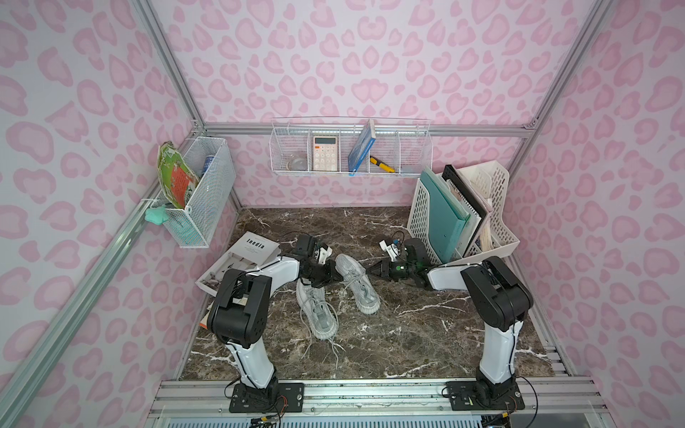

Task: Tie the shoes
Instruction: Tie the shoelace on the shoe.

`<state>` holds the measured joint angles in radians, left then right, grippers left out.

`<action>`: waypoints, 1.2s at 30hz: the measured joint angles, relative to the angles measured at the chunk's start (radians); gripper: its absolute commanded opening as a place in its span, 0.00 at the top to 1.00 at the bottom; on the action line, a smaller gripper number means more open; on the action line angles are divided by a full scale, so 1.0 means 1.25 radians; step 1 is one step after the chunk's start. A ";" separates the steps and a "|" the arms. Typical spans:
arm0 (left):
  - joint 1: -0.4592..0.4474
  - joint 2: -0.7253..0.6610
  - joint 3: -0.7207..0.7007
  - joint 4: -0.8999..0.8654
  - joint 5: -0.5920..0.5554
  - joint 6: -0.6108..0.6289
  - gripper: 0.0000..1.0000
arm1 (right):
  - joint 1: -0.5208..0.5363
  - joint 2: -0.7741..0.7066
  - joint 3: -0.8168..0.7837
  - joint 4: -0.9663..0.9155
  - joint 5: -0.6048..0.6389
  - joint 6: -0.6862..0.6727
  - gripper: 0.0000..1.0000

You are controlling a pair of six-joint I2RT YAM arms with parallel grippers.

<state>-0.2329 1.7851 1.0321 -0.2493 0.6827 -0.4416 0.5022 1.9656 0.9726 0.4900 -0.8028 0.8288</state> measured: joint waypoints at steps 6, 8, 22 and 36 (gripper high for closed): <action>0.000 -0.025 -0.002 -0.015 -0.016 0.001 1.00 | -0.002 -0.008 0.017 -0.042 0.028 -0.042 1.00; 0.001 -0.030 -0.003 -0.026 -0.028 0.003 1.00 | -0.002 -0.009 0.020 -0.057 0.040 -0.057 1.00; 0.002 -0.031 -0.005 -0.067 -0.078 0.018 1.00 | 0.007 -0.020 0.038 -0.144 0.110 -0.121 1.00; 0.001 -0.031 -0.008 -0.070 -0.107 0.018 1.00 | 0.023 -0.037 0.049 -0.233 0.211 -0.173 1.00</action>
<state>-0.2314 1.7470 1.0225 -0.3374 0.5484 -0.4191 0.5312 1.9190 1.0332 0.1986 -0.5392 0.6121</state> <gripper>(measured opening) 0.069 0.057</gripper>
